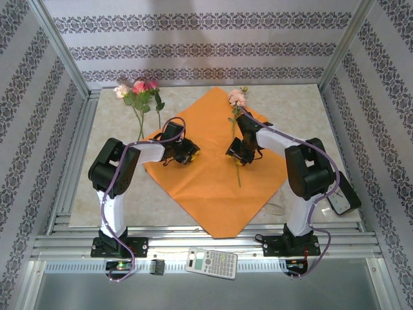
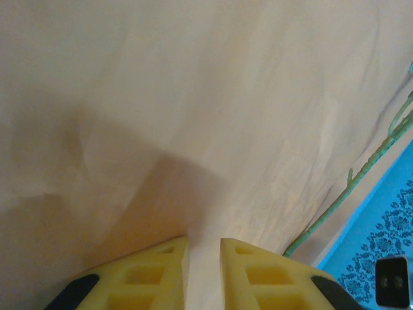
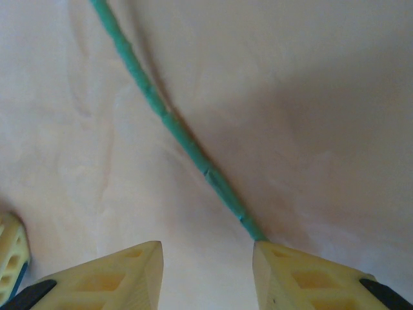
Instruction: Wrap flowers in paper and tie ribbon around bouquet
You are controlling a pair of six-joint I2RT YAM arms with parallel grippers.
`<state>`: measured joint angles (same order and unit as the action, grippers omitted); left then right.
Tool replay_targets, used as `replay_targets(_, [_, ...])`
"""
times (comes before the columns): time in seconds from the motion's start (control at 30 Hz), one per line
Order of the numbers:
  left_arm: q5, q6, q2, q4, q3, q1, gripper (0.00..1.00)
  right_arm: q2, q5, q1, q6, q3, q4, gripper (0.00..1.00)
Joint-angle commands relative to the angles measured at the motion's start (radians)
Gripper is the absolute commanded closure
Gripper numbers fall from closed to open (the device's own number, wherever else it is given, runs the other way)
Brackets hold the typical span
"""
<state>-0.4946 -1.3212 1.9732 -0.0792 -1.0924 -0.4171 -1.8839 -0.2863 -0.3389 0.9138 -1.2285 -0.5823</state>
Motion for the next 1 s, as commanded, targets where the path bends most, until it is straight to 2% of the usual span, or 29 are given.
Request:
replay_targets(0.0, [-0.011,-0.031,-0.046,0.047,-0.02,-0.019,0.75,-0.004,0.058,0.036,-0.017,0.016,-0.012,0.58])
replay_targets(0.07, [0.02,0.024,-0.091,0.139,-0.062,-0.002,0.65,-0.012,0.053,0.054,-0.039,0.02,-0.019,0.58])
replay_targets(0.17, [0.083,0.168,-0.128,0.363,-0.187,0.039,0.55,-0.013,0.044,0.056,-0.051,0.03,-0.02,0.58])
replay_targets(0.23, [0.147,0.258,-0.139,0.508,-0.255,0.084,0.55,-0.008,0.042,0.054,-0.046,0.039,-0.016,0.58])
replay_targets(0.33, [0.312,0.462,-0.114,0.758,-0.38,0.16,0.58,0.0,0.041,0.047,-0.031,0.05,-0.009,0.58])
replay_targets(0.4, [0.403,0.581,-0.071,0.858,-0.451,0.213,0.6,0.006,0.042,0.042,-0.028,0.049,-0.009,0.58])
replay_targets(0.5, [0.464,0.675,-0.003,0.92,-0.531,0.293,0.64,0.011,0.045,0.038,-0.037,0.041,-0.02,0.58])
replay_targets(0.63, [0.486,0.729,0.085,0.915,-0.616,0.362,0.64,0.014,0.048,0.038,-0.042,0.043,-0.028,0.58])
replay_targets(0.7, [0.505,0.748,0.145,0.931,-0.676,0.371,0.63,0.017,0.05,0.04,-0.043,0.045,-0.031,0.58])
replay_targets(0.8, [0.464,0.746,0.221,0.936,-0.75,0.373,0.61,0.014,0.048,0.039,-0.044,0.043,-0.033,0.57])
replay_targets(0.97, [0.44,0.796,0.27,0.815,-0.786,0.34,0.59,0.011,0.046,0.04,-0.047,0.038,-0.037,0.57])
